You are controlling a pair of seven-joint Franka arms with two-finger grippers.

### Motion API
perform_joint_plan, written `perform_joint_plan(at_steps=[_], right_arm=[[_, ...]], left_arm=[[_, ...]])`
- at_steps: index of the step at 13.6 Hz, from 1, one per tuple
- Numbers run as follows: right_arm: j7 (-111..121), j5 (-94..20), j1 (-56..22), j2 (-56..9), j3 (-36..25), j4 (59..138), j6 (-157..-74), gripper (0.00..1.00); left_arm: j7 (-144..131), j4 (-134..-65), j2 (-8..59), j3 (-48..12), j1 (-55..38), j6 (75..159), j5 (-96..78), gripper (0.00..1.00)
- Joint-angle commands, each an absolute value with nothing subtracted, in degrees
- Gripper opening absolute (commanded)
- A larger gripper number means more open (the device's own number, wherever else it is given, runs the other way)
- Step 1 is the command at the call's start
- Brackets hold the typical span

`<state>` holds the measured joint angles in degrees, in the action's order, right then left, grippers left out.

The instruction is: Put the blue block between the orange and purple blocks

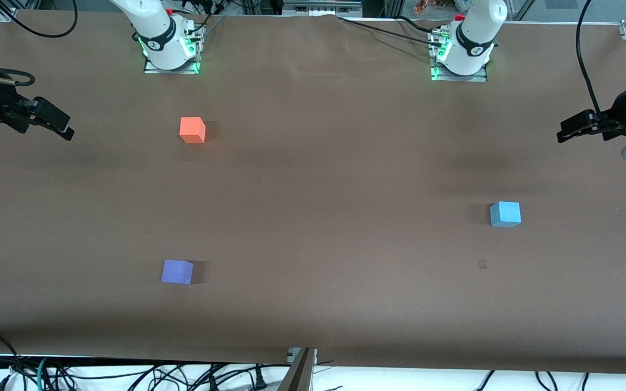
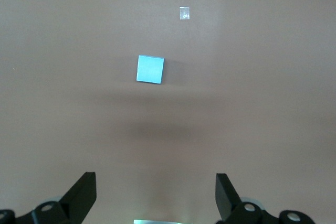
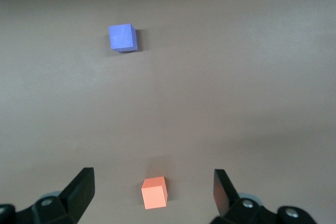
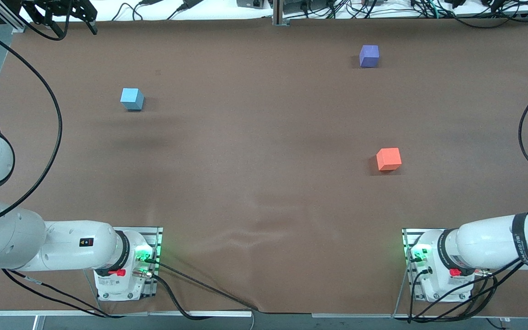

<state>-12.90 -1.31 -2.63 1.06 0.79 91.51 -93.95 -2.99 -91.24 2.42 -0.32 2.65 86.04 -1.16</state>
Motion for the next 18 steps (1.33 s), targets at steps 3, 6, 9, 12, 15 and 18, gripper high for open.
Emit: perform_joint_plan(at_steps=[3, 6, 9, 12, 15, 18], right_arm=[[-13.1, -2.0, -2.7, 0.9, 1.0, 91.0, -94.0, 1.00], [-13.1, -2.0, -2.7, 0.7, 1.0, 91.0, -94.1, 1.00], [-13.1, -2.0, -3.0, 0.6, 1.1, 91.0, -94.1, 1.00], [-13.1, -2.0, -3.0, 0.5, 1.1, 91.0, -94.3, 1.00], [-13.1, -2.1, -3.2, 0.5, 1.3, 91.0, -94.5, 1.00], [-13.1, -2.0, -3.5, 0.1, 1.3, 91.0, -94.9, 1.00]], left_arm=[[-2.5, -91.9, 1.3, -0.1, 2.5, 86.1, -2.3, 1.00], [-2.5, -92.2, 1.3, -0.1, 2.8, 86.1, -2.4, 1.00], [-2.5, -92.4, 2.0, 0.0, 3.5, 86.0, -2.4, 1.00], [-2.3, -92.5, 3.0, 0.1, 3.7, 86.0, -1.8, 1.00], [-2.2, -92.7, 5.6, 0.2, 5.4, 86.7, -1.7, 1.00], [1.0, -97.9, 8.2, 0.2, 5.5, 94.8, -1.7, 1.00]])
